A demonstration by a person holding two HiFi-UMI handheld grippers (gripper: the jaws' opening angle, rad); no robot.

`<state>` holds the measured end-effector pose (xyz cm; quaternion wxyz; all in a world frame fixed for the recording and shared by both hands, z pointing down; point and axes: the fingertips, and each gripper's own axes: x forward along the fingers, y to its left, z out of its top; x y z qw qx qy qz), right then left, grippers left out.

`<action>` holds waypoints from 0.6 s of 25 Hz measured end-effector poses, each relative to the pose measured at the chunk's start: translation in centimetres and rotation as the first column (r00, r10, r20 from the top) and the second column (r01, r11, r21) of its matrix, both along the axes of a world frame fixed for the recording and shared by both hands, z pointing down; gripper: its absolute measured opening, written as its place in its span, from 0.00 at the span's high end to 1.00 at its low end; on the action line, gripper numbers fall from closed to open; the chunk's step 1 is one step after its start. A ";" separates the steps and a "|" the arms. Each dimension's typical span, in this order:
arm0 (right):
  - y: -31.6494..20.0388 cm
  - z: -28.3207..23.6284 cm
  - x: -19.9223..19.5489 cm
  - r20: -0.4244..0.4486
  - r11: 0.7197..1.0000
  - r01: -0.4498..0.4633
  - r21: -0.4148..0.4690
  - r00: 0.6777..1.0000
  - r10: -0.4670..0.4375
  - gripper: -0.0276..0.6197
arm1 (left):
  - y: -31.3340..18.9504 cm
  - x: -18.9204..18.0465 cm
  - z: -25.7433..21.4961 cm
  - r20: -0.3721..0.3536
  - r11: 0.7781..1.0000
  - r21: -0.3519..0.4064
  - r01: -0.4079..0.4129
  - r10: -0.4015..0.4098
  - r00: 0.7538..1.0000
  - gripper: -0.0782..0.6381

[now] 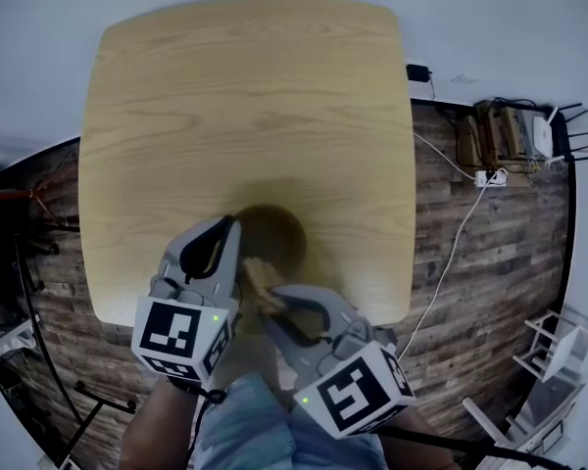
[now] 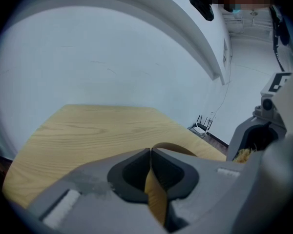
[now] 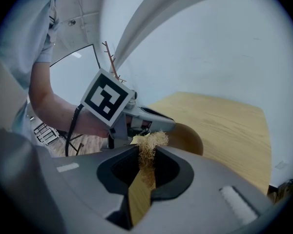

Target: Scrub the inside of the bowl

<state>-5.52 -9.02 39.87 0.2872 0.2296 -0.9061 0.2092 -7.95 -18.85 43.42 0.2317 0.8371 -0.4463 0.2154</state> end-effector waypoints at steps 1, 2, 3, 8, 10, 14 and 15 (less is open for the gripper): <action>-0.1 -0.3 0.2 0.004 1.000 -0.008 0.007 1.000 0.008 0.87 | 0.0 -0.1 0.0 -0.002 1.000 -0.003 0.004 -0.004 1.000 0.85; -0.3 -0.6 0.6 0.006 1.000 -0.022 0.018 1.000 0.022 0.87 | 0.0 -0.1 0.1 -0.004 1.000 -0.005 0.009 -0.009 1.000 0.84; -0.7 -0.7 1.1 0.006 0.999 -0.043 0.031 0.999 0.043 0.87 | 0.0 -0.1 0.0 -0.006 1.000 -0.006 0.012 -0.012 1.000 0.85; -2.7 0.3 2.8 -0.035 0.989 -0.133 0.067 0.990 0.136 0.87 | 0.5 0.7 -0.3 -0.013 1.000 -0.005 0.008 -0.008 1.000 0.85; -3.6 0.8 2.9 -0.056 0.985 -0.150 0.080 0.986 0.155 0.87 | 0.5 0.9 -0.2 -0.024 1.000 -0.012 0.004 -0.005 1.000 0.85; -5.1 2.0 1.9 -0.082 0.982 -0.164 0.090 0.982 0.172 0.87 | 0.7 0.6 -0.1 -0.046 1.000 -0.030 0.005 -0.007 0.999 0.85; -5.2 2.3 1.5 -0.084 0.984 -0.153 0.088 0.984 0.160 0.87 | 0.8 0.6 0.0 -0.049 0.999 -0.035 0.002 -0.004 0.999 0.85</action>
